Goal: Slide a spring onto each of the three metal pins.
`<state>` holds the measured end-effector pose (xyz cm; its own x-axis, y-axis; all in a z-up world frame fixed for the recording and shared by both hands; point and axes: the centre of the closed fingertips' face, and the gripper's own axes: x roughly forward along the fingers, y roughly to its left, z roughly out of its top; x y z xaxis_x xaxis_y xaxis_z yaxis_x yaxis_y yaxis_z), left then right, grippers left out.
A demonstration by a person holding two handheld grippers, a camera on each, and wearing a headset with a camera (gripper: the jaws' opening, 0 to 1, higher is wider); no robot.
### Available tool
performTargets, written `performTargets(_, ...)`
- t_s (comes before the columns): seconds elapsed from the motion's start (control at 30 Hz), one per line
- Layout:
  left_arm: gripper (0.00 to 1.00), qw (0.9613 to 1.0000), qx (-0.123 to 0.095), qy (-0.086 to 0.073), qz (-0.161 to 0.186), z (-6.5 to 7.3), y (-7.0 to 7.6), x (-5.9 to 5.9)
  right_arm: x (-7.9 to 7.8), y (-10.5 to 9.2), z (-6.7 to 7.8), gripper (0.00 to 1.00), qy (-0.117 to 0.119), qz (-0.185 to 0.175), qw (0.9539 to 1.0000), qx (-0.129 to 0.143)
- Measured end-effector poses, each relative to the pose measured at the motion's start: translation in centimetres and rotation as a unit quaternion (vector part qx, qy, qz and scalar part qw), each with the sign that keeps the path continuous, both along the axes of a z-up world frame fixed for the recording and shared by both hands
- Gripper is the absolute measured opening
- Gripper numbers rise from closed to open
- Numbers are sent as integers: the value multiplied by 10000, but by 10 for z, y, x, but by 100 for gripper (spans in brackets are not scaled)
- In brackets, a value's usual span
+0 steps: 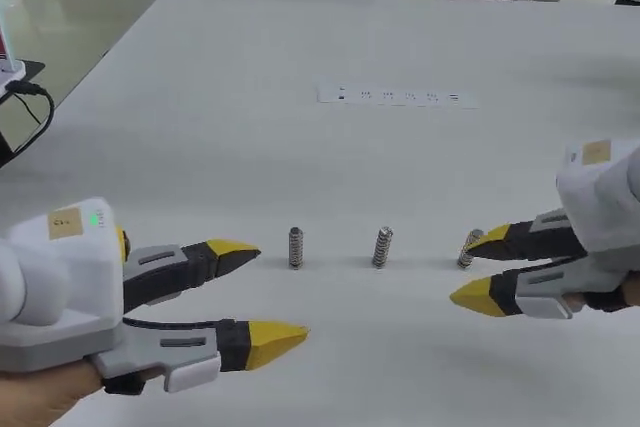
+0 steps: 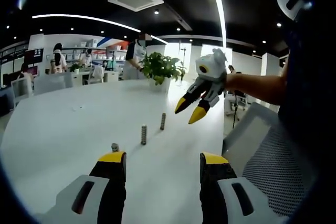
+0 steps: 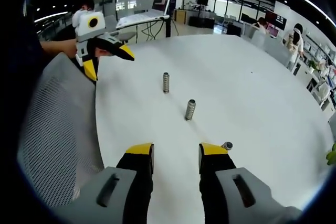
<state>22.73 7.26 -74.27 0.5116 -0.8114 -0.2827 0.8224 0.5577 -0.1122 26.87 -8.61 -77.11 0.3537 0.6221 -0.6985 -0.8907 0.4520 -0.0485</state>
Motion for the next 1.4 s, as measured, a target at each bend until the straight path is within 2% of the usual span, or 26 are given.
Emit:
performTargets(0.03,51,10000,-11,0,3,0,0,0,-1,-2,1,33,4,-63,10000,70)
performTargets(0.17,51,10000,-21,18,11,-1,0,0,-2,-10,6,32,-222,-197,9988,389)
performTargets(0.23,51,10000,-10,30,20,-2,1,0,-2,-11,9,32,-424,-189,9975,526)
performTargets(0.33,52,10000,-17,35,31,-2,2,-1,-4,-16,10,33,-505,-309,9959,686)
performTargets(0.53,52,9999,-1,57,94,-4,7,-1,-8,-32,0,38,-372,-585,9942,823)
performTargets(0.7,54,9998,8,87,165,-8,11,-1,-13,-39,-3,46,-412,-727,9914,1006)
performTargets(0.8,56,9998,13,105,189,-10,12,-1,-15,-43,-9,51,-510,-791,9903,1021)
performTargets(0.97,63,9996,-74,159,198,-11,11,-2,-18,-44,-12,65,-517,-903,9880,1144)
performTargets(1.1,68,9995,-50,179,239,-14,13,-2,-18,-47,-15,72,-513,-1010,9868,1154)
performTargets(1.4,85,9988,0,168,450,-20,17,4,-17,-43,-7,86,-623,-1087,9827,1362)
